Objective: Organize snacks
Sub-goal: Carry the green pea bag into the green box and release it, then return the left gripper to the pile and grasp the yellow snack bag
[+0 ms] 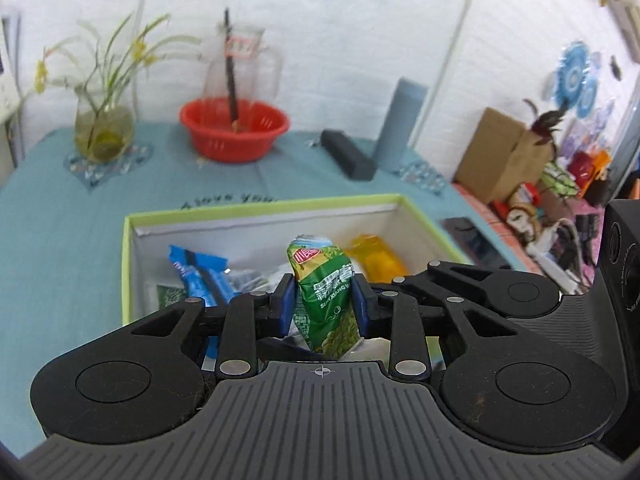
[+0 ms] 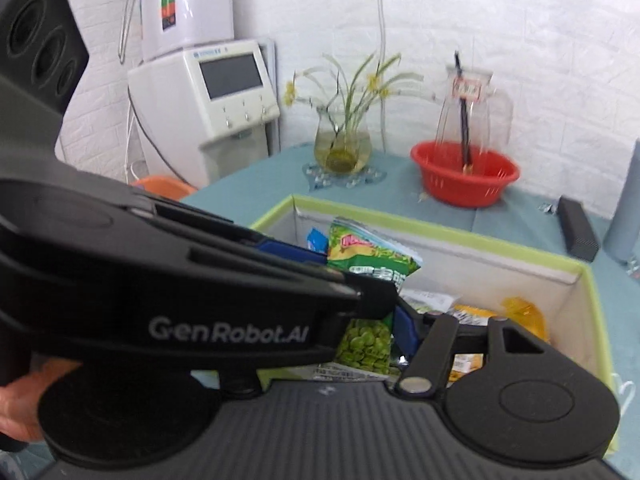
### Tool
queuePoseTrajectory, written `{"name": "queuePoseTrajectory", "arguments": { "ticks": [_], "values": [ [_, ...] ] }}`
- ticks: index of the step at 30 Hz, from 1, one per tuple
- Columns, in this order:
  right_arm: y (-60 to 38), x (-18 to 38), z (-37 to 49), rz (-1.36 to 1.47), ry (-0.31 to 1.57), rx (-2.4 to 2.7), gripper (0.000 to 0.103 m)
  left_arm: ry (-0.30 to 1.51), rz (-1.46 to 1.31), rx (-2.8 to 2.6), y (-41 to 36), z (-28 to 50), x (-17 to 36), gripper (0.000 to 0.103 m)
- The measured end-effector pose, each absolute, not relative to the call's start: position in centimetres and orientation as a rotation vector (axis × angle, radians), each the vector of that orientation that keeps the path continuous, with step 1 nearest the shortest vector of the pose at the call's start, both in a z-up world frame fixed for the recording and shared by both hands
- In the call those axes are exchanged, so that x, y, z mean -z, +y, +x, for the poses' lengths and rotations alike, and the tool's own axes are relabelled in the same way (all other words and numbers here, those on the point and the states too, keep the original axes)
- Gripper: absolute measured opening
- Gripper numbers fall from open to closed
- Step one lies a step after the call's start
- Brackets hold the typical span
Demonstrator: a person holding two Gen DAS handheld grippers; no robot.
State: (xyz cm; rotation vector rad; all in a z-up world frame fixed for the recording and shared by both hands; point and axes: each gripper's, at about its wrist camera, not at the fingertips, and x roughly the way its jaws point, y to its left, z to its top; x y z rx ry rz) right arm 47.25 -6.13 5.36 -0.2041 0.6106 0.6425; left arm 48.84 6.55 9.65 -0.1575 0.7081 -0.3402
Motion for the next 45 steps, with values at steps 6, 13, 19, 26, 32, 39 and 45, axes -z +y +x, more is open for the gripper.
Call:
{"name": "queuePoseTrajectory", "arguments": {
  "ticks": [6, 13, 19, 26, 32, 39, 45],
  "values": [
    [-6.0, -3.6, 48.7, -0.193, 0.652, -0.645, 0.067, 0.737, -0.172, 0.331, 7.1, 50.8, -7.4, 0.012],
    [-8.4, -6.4, 45.1, -0.197, 0.517, -0.61, 0.102, 0.617, -0.223, 0.331, 7.9, 47.7, -10.8, 0.055],
    [-14.8, -7.1, 36.3, -0.124, 0.41, -0.52, 0.102, 0.532, -0.212, 0.41, 6.5, 39.8, -12.4, 0.076],
    [-20.9, -1.5, 29.5, -0.061, 0.58, -0.336, 0.102, 0.719, -0.246, 0.571, 1.2, 33.2, -5.8, 0.076],
    [-21.5, -0.7, 29.3, -0.194, 0.564, -0.336, 0.102, 0.837, -0.279, 0.604, -2.4, 33.5, -3.4, 0.073],
    [-20.0, 0.5, 30.0, -0.227, 0.624, -0.446, 0.102, 0.924, -0.362, 0.609, -3.2, 35.7, -2.2, 0.033],
    [-15.8, 0.3, 26.2, -0.209, 0.622, -0.521, 0.102, 0.915, -0.299, 0.543, -0.1, 32.4, -2.5, 0.03]
  ]
}}
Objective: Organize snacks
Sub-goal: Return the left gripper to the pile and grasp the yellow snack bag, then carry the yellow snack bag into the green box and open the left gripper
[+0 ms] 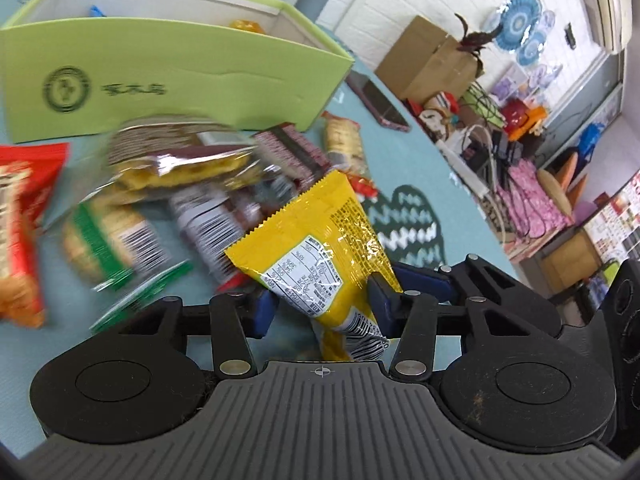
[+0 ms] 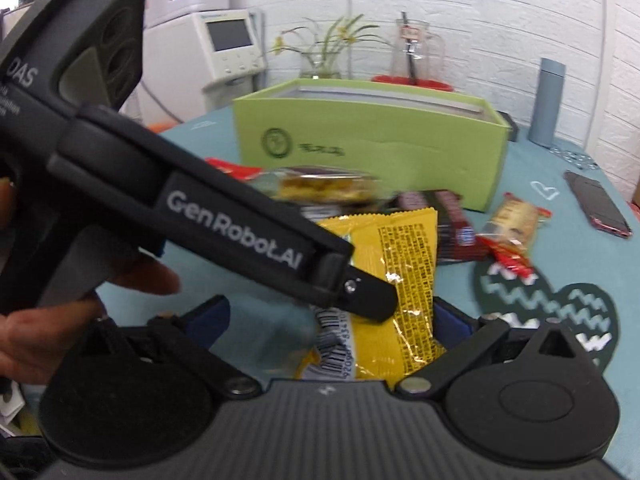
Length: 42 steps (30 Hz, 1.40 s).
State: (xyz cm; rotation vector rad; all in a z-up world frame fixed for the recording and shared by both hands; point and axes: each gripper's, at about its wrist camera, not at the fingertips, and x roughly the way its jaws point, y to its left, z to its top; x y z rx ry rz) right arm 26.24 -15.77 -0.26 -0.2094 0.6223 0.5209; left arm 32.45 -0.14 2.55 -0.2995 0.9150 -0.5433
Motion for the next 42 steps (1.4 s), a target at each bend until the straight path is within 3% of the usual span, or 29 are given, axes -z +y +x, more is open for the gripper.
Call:
{"name": "queuePoseTrajectory", "arguments": {
  "ticks": [6, 9, 11, 14, 16, 17, 18, 20, 30, 36, 42],
  "values": [
    [-11.1, 0.6, 23.9, -0.219, 0.623, -0.583, 0.102, 0.874, -0.279, 0.462, 4.3, 28.9, -2.7, 0.035],
    [-10.7, 0.3, 23.2, -0.222, 0.617, -0.584, 0.102, 0.844, -0.283, 0.424, 5.7, 27.9, -2.8, 0.045],
    [-11.3, -0.1, 22.9, -0.212, 0.608, -0.56, 0.102, 0.82, -0.292, 0.431, 6.0, 27.3, -2.9, 0.06],
    [-11.9, -0.3, 23.2, -0.188, 0.622, -0.528, 0.102, 0.8, -0.321, 0.465, 5.9, 27.0, -2.9, 0.066],
    [-11.8, 0.3, 23.7, -0.173, 0.637, -0.537, 0.102, 0.819, -0.324, 0.488, 5.3, 27.3, -2.4, 0.058],
    [-11.7, 0.7, 24.0, -0.164, 0.652, -0.555, 0.1, 0.84, -0.326, 0.499, 5.0, 27.5, -2.0, 0.035],
    [-11.5, 1.2, 24.0, -0.165, 0.672, -0.563, 0.095, 0.871, -0.337, 0.515, 4.8, 27.8, -1.4, 0.022],
    [-10.9, 1.2, 23.2, -0.244, 0.643, -0.536, 0.076, 0.877, -0.371, 0.512, 5.3, 27.6, -1.3, 0.014],
    [-11.3, -4.0, 26.9, -0.203, 0.524, -0.574, 0.076, 0.759, -0.322, 0.519, 5.6, 30.7, -7.2, 0.012],
    [-11.9, -8.1, 36.1, -0.244, 0.451, -0.536, 0.079, 0.67, -0.229, 0.528, 3.0, 40.3, -12.4, 0.016],
    [-12.9, -7.6, 47.5, -0.211, 0.574, -0.528, 0.077, 0.748, -0.21, 0.498, 0.9, 51.2, -10.9, 0.017]
  ]
}}
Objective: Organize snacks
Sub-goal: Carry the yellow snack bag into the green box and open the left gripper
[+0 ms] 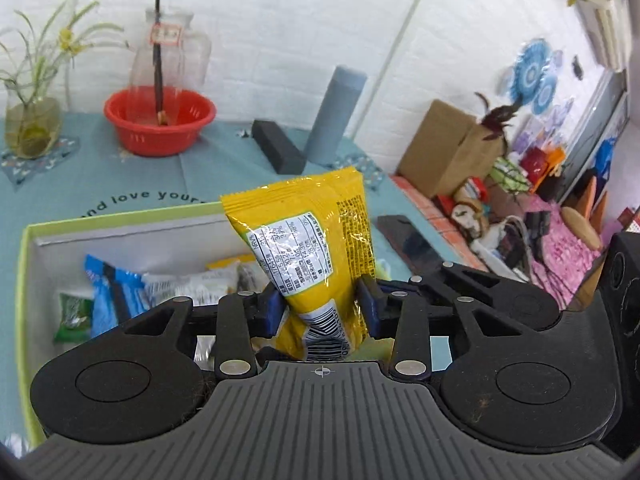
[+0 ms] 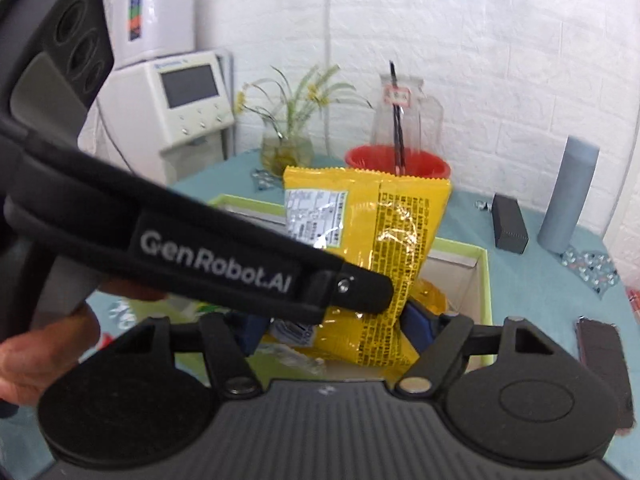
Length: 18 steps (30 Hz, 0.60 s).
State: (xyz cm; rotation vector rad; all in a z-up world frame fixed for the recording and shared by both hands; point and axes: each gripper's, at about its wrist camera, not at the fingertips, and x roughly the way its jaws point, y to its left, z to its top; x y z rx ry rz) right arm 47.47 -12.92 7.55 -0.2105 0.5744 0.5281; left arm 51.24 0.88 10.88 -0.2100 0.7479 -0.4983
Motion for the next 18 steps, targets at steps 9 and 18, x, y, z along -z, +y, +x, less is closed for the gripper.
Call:
{"name": "queuePoseTrajectory", "arguments": {
  "ticks": [9, 18],
  "values": [
    [-12.4, -4.6, 50.1, -0.245, 0.635, -0.516, 0.094, 0.813, -0.165, 0.447, 0.5, 55.3, -6.3, 0.041],
    [-13.4, -8.1, 45.6, -0.202, 0.501, -0.491, 0.093, 0.641, -0.12, 0.435, 1.6, 48.9, -11.1, 0.069]
  ]
}}
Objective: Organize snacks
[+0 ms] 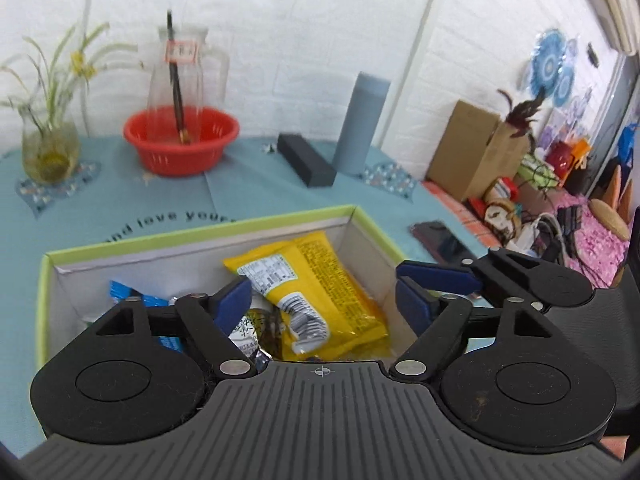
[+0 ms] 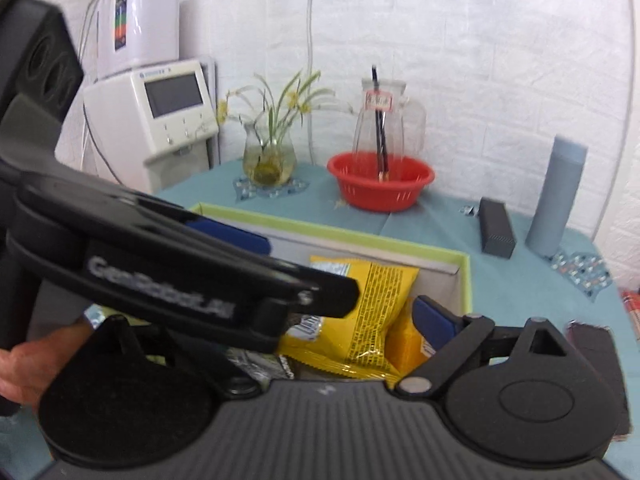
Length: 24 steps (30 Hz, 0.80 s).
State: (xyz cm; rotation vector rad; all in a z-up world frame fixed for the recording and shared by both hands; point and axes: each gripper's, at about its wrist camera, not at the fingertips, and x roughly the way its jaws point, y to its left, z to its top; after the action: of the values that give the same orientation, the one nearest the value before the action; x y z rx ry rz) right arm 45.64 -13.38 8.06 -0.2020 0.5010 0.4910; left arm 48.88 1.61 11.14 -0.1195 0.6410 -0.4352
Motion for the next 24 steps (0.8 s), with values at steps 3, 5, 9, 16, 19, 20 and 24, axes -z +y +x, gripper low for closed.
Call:
{"name": "queuePoseTrajectory", "arguments": {
  "ticks": [3, 5, 9, 16, 19, 20, 24],
  "values": [
    [-14.0, -8.9, 41.7, -0.173, 0.46, -0.495, 0.093, 0.559, -0.117, 0.418, 3.1, 44.6, -12.5, 0.083],
    [-14.3, -8.5, 38.7, -0.141, 0.453, -0.509, 0.093, 0.508, -0.129, 0.402, 4.8, 41.1, -12.5, 0.085],
    [-13.8, -6.3, 33.9, -0.073, 0.499, -0.545, 0.093, 0.495, -0.179, 0.32, 9.0, 35.8, -11.2, 0.085],
    [-6.7, -2.0, 29.3, -0.097, 0.607, -0.725, 0.093, 0.442, -0.277, 0.008, 18.5, 27.4, -9.4, 0.085],
    [-3.8, -1.1, 29.5, -0.139, 0.627, -0.762, 0.093, 0.497, -0.321, 0.013, 20.7, 27.1, -8.3, 0.083],
    [-3.1, -0.8, 29.7, -0.141, 0.644, -0.765, 0.093, 0.512, -0.328, 0.025, 20.9, 27.1, -7.9, 0.083],
    [-1.4, -0.2, 29.6, -0.147, 0.682, -0.787, 0.093, 0.612, -0.355, 0.026, 21.6, 27.4, -5.4, 0.078]
  ]
}}
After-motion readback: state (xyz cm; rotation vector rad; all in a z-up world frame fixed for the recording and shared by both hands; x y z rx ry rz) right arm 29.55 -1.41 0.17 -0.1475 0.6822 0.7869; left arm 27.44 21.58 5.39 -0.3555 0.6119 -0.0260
